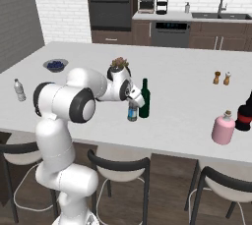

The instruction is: Move the plastic bottles in the middle to the plastics group, and the glass bottles in the middle to the glass group.

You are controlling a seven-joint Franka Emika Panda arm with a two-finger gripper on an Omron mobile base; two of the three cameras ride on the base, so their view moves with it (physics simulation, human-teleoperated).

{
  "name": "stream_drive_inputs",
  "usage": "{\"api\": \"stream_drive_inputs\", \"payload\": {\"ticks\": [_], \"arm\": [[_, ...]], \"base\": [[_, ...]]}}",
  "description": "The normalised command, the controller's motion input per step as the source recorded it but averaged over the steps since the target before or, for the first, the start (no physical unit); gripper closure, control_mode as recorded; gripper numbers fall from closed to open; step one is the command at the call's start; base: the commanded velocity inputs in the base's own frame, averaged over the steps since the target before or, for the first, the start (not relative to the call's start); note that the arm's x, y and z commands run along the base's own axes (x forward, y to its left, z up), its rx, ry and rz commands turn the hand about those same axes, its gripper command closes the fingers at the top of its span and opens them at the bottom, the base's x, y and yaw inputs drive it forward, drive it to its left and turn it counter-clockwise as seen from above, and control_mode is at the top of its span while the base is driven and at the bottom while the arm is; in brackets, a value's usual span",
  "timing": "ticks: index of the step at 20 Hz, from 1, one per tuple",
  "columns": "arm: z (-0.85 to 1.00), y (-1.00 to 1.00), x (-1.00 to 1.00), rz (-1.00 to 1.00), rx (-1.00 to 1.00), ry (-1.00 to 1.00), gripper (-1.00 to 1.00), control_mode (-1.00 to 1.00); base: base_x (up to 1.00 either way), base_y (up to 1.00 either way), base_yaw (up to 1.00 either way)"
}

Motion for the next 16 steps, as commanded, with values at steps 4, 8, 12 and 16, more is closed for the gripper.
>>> {"api": "stream_drive_inputs", "payload": {"ticks": [4,8,12,16], "arm": [[-0.18,0.02,0.00,0.00,0.00,-0.02,1.00,-1.00],[-0.16,0.00,-0.01,0.00,0.00,-0.01,1.00,-1.00],[-0.06,0.00,-0.15,0.01,0.00,-0.09,1.00,-1.00],[0.23,0.12,-0.34,0.07,0.00,-0.10,1.00,-1.00]], "base": [[0.00,0.00,0.00],[0.00,0.00,0.00],[0.00,0.00,0.00],[0.00,0.00,0.00]]}}
